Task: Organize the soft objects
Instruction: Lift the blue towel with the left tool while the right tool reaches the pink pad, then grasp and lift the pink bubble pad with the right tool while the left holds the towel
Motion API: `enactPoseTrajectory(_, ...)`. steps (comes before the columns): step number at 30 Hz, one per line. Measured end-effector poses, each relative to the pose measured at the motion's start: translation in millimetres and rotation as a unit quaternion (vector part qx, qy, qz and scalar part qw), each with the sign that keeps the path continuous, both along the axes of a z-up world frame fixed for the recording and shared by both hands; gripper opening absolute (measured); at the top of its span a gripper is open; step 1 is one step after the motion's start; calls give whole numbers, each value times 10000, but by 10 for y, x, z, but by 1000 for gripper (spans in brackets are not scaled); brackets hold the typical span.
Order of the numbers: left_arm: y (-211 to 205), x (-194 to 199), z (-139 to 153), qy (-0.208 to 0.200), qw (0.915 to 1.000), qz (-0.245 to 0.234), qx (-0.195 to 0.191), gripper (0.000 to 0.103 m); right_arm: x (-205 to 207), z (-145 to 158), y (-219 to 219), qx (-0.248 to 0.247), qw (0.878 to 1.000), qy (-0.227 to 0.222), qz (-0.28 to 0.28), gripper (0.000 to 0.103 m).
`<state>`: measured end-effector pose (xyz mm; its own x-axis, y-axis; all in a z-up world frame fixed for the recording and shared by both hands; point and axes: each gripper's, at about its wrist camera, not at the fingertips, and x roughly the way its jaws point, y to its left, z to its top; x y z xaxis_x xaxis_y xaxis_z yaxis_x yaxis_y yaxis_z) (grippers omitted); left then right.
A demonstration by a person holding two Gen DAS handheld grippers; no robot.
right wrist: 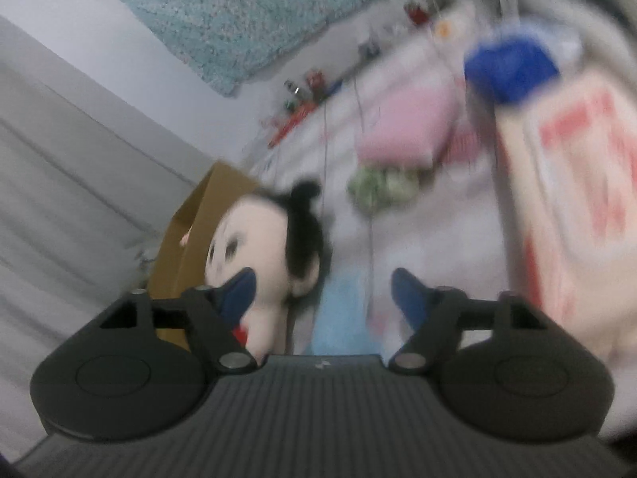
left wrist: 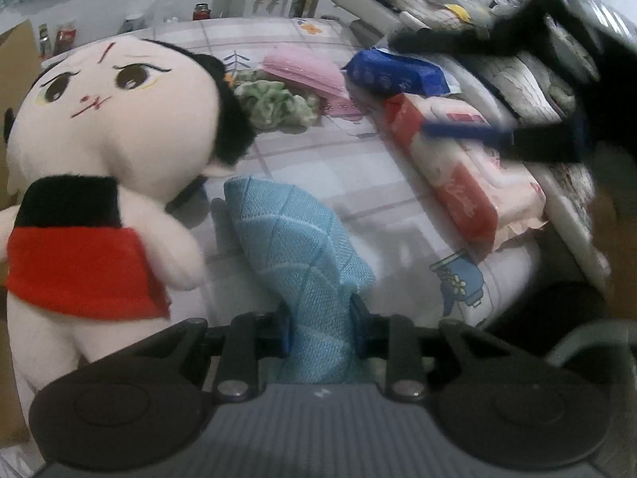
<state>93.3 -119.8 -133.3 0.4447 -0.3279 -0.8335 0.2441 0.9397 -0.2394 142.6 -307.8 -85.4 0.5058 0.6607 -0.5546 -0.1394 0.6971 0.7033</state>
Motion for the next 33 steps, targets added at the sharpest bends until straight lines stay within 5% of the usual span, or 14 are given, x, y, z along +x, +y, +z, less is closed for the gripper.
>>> enactPoseTrajectory(4, 79, -7, 4, 2, 9999, 65, -106, 28, 480, 232, 44, -540, 9981, -258, -156, 92)
enactPoseTrajectory(15, 249, -21, 8, 31, 9994, 145, -315, 28, 1976, -206, 420, -1995, 9757, 821, -394, 95)
enactPoseTrajectory(24, 272, -13, 2, 61, 9991, 146, -389, 28, 2245, -432, 655, -2233, 9631, 1392, -569, 96)
enactPoseTrajectory(33, 292, -23, 0, 61, 9990, 188, -400, 28, 2215, -461, 534, -1909, 9697, 1359, -692, 75)
